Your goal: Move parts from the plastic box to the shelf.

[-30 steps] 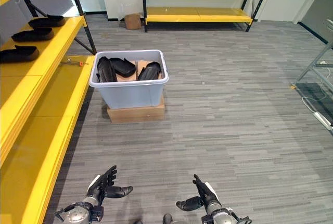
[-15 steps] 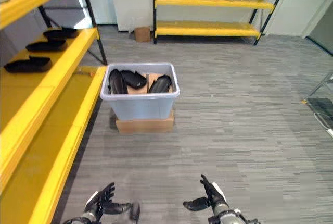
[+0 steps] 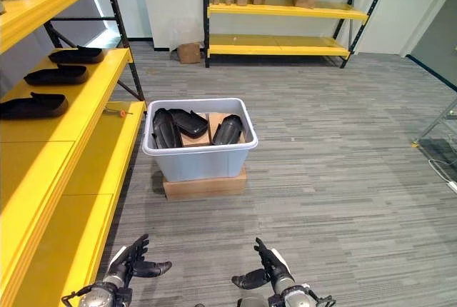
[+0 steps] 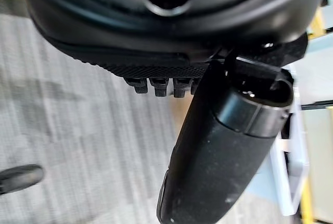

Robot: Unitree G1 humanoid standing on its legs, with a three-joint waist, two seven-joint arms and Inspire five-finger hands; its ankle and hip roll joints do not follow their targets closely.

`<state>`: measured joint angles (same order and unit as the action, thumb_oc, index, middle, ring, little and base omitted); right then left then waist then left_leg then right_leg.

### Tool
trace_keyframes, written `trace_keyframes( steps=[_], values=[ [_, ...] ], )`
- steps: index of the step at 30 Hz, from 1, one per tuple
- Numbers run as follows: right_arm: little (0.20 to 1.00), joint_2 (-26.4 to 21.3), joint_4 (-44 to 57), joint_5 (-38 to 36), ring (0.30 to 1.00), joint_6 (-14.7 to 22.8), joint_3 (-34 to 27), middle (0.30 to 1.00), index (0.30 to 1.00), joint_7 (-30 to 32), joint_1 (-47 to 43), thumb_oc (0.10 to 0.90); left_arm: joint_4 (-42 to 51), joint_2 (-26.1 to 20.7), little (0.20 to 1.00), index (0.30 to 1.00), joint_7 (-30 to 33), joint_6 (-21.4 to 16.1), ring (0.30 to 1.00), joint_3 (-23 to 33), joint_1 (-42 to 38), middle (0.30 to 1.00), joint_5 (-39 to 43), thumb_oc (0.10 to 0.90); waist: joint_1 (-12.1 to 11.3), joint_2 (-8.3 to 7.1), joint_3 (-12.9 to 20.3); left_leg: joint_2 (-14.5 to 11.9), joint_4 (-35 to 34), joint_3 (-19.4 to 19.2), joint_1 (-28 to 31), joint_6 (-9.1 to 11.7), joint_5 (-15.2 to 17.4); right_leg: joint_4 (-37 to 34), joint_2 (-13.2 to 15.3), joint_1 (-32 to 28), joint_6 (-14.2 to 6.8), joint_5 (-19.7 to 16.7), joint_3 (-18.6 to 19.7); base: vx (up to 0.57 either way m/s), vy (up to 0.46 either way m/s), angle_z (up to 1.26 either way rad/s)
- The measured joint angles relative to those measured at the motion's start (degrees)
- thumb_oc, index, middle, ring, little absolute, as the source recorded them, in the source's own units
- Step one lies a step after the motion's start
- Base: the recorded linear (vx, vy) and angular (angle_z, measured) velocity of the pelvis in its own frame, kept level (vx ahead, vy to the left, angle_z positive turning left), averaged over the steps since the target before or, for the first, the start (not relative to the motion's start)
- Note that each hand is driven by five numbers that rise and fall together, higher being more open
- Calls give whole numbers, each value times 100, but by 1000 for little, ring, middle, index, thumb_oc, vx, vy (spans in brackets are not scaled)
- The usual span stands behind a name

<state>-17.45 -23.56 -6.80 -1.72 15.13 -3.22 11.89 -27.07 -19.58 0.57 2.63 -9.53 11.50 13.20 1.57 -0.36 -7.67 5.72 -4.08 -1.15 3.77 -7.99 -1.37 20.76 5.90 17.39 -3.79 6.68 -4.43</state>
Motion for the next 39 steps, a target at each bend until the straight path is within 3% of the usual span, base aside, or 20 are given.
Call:
trace_keyframes(
  steps=[2, 4, 6, 7, 9, 11, 12, 14, 15, 16, 17, 18, 19, 22, 25, 26, 27, 28, 31, 39],
  values=[
    [1000, -14, 28, 0, 1000, -16, -1, 1000, 1000, -3, 116, 900, -117, 76, 1000, 1000, 1, 0, 1000, 12, 29, 1000, 2, 900, 16, 3, -82, 138, 10, 3, 288, 114, 321, -2522, 138, -177, -101, -1024, -292, 532, -232, 14],
    [1000, -22, 34, 3, 1000, -83, 1, 1000, 1000, -32, 120, 900, -234, 218, 1000, 1000, 13, -1, 1000, 86, 25, 1000, -7, 900, 11, -28, -186, 112, 113, 149, 642, 250, 682, -2598, 290, -279, -141, -1417, -379, 368, -196, 25],
    [1000, -22, 33, 1, 1000, -126, -3, 1000, 1000, -53, 206, 900, -178, 274, 1000, 1000, 14, -8, 1000, 79, 135, 1000, -4, 900, 25, -60, 17, -158, 2, 391, 1190, 508, 920, -2442, 102, -781, 62, -1758, -390, 391, -234, 61],
    [1000, -41, 10, 2, 1000, -140, -7, 1000, 1000, -48, 152, 900, -173, 297, 1000, 1000, 2, -9, 1000, 42, 105, 1000, -1, 900, 30, -63, 33, -270, 16, 448, 1295, 610, 919, -2335, -14, -844, 199, -2140, -369, 314, -225, 49],
    [1000, -220, 81, -1, 1000, -112, -9, 1000, 1000, -52, -202, 900, -167, 435, 1000, 1000, -7, -13, 1000, 4, 42, 1000, 3, 900, -7, 23, 89, -542, 834, 437, 1149, 1049, 688, -2267, -283, -1129, 537, -1850, -392, 334, -287, -17],
    [1000, -280, 84, -8, 1000, 20, -6, 1000, 1000, -48, -547, 900, -169, 466, 1000, 1000, 3, -17, 1000, 80, -13, 1000, 34, 900, -25, 15, 157, -622, 2657, 545, 522, 1240, 565, -2317, -577, -1499, 814, -1357, -358, 254, -258, -54],
    [1000, -326, 92, -8, 1000, 19, 10, 1000, 1000, -51, -532, 900, -177, 466, 1000, 1000, 8, -24, 1000, 82, -47, 1000, 199, 900, -78, -68, 221, -629, 3924, 651, -89, 1546, 157, -2398, -649, -1670, 952, -1246, -278, 162, -191, -31],
    [1000, -411, 89, -7, 1000, 10, -2, 1000, 1000, -53, -473, 900, -92, 442, 1000, 1000, -24, -33, 1000, 76, -157, 1000, 220, 900, -75, -312, 187, -622, 4964, 528, -1021, 1420, 418, -2431, -636, -1864, 1162, -1086, -252, 192, -155, 0],
    [1000, -426, 80, -6, 1000, -19, -32, 1000, 1000, -31, -356, 900, -31, 402, 1000, 1000, -46, -55, 1000, 77, -172, 1000, 220, 900, -204, -530, 105, -690, 4906, 132, -1511, 1117, 694, -2561, -612, -2155, 1210, -1022, -211, 218, -55, 14],
    [1000, -391, 87, -7, 1000, -7, -108, 1000, 1000, -7, -311, 900, -4, 367, 1000, 1000, -82, -53, 1000, 75, -129, 1000, 220, 900, -211, -632, 74, -655, 4200, -38, -2110, 1067, 763, -2563, -577, -2285, 1180, -779, -234, 413, 62, -11],
    [1000, -367, 57, -6, 1000, -32, -191, 1000, 1000, 31, -351, 900, -70, 405, 1000, 1000, -92, -49, 1000, 70, -55, 1000, 219, 900, -344, -506, -107, -634, 1896, -308, -2502, 907, 487, -2565, -679, -2506, 1003, -643, -204, 475, 165, -45],
    [1000, -360, 29, -5, 1000, -32, -120, 1000, 1000, 4, -288, 900, -180, 400, 1000, 1000, -90, -16, 1000, 75, 225, 1000, 217, 900, -381, -408, -143, -727, 519, -232, -2349, 951, 158, -2566, -820, -2785, 736, -477, -29, 477, 194, -72],
    [1000, -362, 27, -5, 1000, -27, -119, 1000, 1000, 2, -268, 900, -191, 397, 1000, 1000, -89, -6, 1000, 82, 338, 1000, 217, 900, -397, -312, -152, -810, 162, -119, -2289, 996, 18, -2568, -909, -2862, 719, -432, 19, 311, 150, -73],
    [1000, -385, 17, -3, 1000, -36, -124, 1000, 1000, 9, -162, 900, -215, 388, 1000, 1000, -86, 41, 1000, 101, 350, 1000, 214, 900, -351, -298, -151, -765, 201, 27, -2156, 920, -155, -2563, -936, -3065, 729, -287, 41, 183, 116, -19],
    [1000, -420, -20, -1, 1000, -69, -135, 1000, 1000, -2, -46, 900, -155, 427, 1000, 1000, -85, 40, 1000, 85, 283, 1000, 216, 900, -323, -247, -109, -544, 198, -60, -1491, 529, -419, -2532, -943, -3226, 565, -184, 101, 219, 167, -9],
    [1000, -397, -104, -2, 1000, -102, -138, 1000, 1000, 8, 4, 900, -157, 424, 1000, 1000, -90, 41, 1000, 59, 264, 1000, 216, 900, -309, -132, -62, -590, -47, 27, -975, 224, -1042, -2279, -1106, -3289, 356, 13, 68, 208, 167, -2],
    [1000, -324, -157, -1, 1000, -127, -140, 1000, 1000, 10, 11, 900, -165, 401, 1000, 1000, -80, 41, 1000, 67, 190, 1000, 216, 900, -303, -189, -58, -568, -52, 56, -921, 321, -1017, -1982, -1064, -3212, 268, 155, 75, 254, 213, 7],
    [1000, -320, -112, -2, 1000, -125, -139, 1000, 1000, -12, 79, 900, -127, 400, 1000, 1000, -76, 38, 1000, 68, 112, 1000, 218, 900, -317, -180, -57, -537, -53, 116, -847, 264, -932, -1688, -963, -3060, 181, 376, 41, 160, 162, 10],
    [1000, -297, 7, -1, 1000, -110, -176, 1000, 1000, -9, 16, 900, -99, 297, 1000, 1000, -73, 81, 1000, 59, 103, 1000, 217, 900, -299, -300, 14, -191, -53, 116, -835, 294, -808, -2026, -290, -2969, 162, 357, 9, 119, 157, 15],
    [1000, -78, 51, -1, 1000, -106, -130, 1000, 1000, -20, -296, 900, -135, 95, 1000, 1000, 53, 113, 1000, 70, 162, 1000, 221, 900, -410, -342, 53, -98, -55, -24, -706, 287, -641, -1761, -150, -2919, 75, 365, 98, 57, 85, -6]
  ],
)
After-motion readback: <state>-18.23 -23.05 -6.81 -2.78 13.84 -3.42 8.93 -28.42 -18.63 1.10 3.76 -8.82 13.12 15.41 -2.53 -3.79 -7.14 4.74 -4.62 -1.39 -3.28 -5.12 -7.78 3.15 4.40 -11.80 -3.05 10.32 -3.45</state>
